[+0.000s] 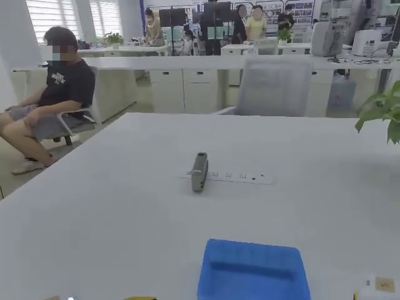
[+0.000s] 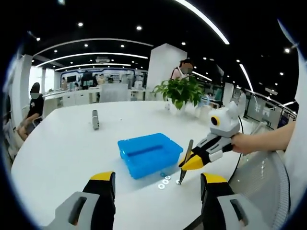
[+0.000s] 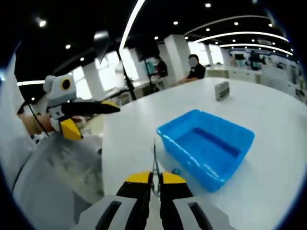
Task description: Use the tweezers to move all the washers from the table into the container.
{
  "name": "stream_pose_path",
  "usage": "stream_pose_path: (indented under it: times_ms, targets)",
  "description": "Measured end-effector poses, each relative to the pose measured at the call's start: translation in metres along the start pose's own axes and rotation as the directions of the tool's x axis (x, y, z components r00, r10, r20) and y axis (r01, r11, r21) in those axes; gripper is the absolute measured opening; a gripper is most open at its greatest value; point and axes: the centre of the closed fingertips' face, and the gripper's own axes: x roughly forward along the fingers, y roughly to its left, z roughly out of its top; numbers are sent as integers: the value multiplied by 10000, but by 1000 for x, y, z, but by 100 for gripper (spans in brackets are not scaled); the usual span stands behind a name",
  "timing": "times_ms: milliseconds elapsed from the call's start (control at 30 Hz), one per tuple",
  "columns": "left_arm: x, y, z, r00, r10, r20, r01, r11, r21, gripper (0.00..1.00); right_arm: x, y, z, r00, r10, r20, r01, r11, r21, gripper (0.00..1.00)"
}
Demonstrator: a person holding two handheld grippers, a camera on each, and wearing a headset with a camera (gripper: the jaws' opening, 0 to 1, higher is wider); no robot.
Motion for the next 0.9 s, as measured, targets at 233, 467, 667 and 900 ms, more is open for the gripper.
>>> stream_pose_path:
  times_ms: [233,467,667,900]
  targets:
    - [-1,2,19,9931,146,1167,-128,9998,-158,81,-16,8,11,9996,-291,49,290,9996,36,2]
    - [-8,3,38,9708,290,2382,-252,9995,-189,95,-33,4,37,9951,-830,543,831,9965,18,3]
    - [-12,6,41,9651,403,2586,-385,9992,-120,95,-40,-6,60,9848,-1272,1185,1241,9917,333,3]
    - [-15,12,40,9628,571,2643,-433,9974,-575,91,-40,-26,79,9670,-1963,1621,1861,9796,761,3]
